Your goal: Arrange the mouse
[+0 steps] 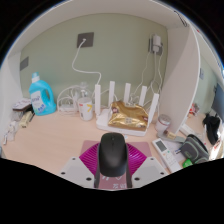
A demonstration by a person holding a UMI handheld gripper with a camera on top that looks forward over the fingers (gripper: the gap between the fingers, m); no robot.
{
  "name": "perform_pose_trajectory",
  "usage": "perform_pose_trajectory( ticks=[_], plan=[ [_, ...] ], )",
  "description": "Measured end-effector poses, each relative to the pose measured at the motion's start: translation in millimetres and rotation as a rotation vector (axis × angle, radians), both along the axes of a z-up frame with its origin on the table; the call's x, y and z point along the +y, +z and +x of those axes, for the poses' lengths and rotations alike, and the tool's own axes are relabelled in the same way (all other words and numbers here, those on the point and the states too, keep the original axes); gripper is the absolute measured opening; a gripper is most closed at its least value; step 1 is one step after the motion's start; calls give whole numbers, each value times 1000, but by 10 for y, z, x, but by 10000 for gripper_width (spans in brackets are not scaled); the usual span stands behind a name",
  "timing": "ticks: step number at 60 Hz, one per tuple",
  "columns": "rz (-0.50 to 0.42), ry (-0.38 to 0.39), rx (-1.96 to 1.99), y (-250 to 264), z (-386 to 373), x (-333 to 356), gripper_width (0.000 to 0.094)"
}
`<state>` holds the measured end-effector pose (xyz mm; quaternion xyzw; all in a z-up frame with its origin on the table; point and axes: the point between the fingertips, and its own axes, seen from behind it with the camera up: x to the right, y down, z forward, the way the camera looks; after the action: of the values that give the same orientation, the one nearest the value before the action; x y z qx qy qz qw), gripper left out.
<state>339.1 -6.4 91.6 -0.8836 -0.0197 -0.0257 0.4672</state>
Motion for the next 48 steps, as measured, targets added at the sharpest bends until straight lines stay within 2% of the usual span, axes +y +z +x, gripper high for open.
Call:
perform_pose_trajectory(
  ticks=[5,10,15,21,23,26,28,31,35,48],
  plan=[
    [-68,-2,19,-538,139,-13,362],
    [-104,2,20,-853,249,1,370],
    [-137,8,27,-1032,282,-30,434],
    [-136,28,31,-1027,284,-56,500],
    [-137,33,16,-1001,291,-77,584],
    [-124,41,0,-908,277,-106,798],
    [-116,43,-2,-819,258,-137,865],
    [-98,37,-8,-655,252,-201,823],
    [-70,23,-27,-407,256,-314,851],
    [7,-17,-82,366,198,-921,848]
  ],
)
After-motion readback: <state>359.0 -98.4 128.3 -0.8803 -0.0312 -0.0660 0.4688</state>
